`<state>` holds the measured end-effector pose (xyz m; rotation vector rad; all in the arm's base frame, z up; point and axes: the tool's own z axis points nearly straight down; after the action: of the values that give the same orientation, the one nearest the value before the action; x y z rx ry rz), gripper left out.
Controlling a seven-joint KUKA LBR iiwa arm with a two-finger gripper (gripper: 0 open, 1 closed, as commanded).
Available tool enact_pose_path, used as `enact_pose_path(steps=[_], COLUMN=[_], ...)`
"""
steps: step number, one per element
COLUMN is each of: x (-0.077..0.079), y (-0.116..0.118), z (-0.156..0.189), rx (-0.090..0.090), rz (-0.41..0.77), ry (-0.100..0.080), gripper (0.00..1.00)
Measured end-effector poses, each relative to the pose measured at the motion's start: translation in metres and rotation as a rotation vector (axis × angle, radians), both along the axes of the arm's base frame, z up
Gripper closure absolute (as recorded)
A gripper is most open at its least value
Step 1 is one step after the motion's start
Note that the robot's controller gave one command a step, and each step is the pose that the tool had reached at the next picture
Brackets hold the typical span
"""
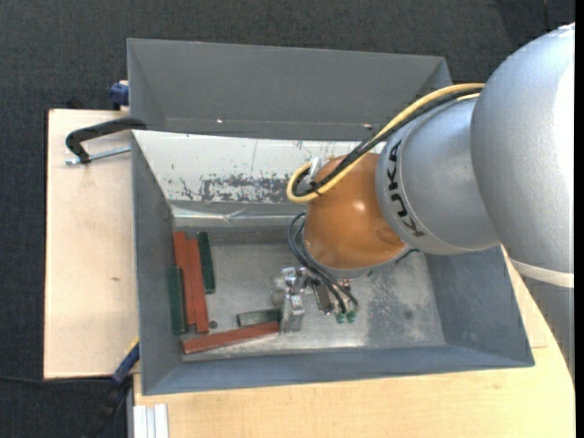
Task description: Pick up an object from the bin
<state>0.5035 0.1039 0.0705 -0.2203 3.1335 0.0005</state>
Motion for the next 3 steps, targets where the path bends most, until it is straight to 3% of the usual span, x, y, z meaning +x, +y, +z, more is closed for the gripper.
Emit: enact_pose_path(steps=[1,2,3], x=[0.0,0.011,0.011], y=[0.0,0.022,0.022], z=[0.0,0.126,0.126], rx=[0.0,0.002,0.002], rz=[0.0,-0.003,-0.003], ry=[0.0,-0.005,-0.005], gripper=[1.0,1.0,1.0])
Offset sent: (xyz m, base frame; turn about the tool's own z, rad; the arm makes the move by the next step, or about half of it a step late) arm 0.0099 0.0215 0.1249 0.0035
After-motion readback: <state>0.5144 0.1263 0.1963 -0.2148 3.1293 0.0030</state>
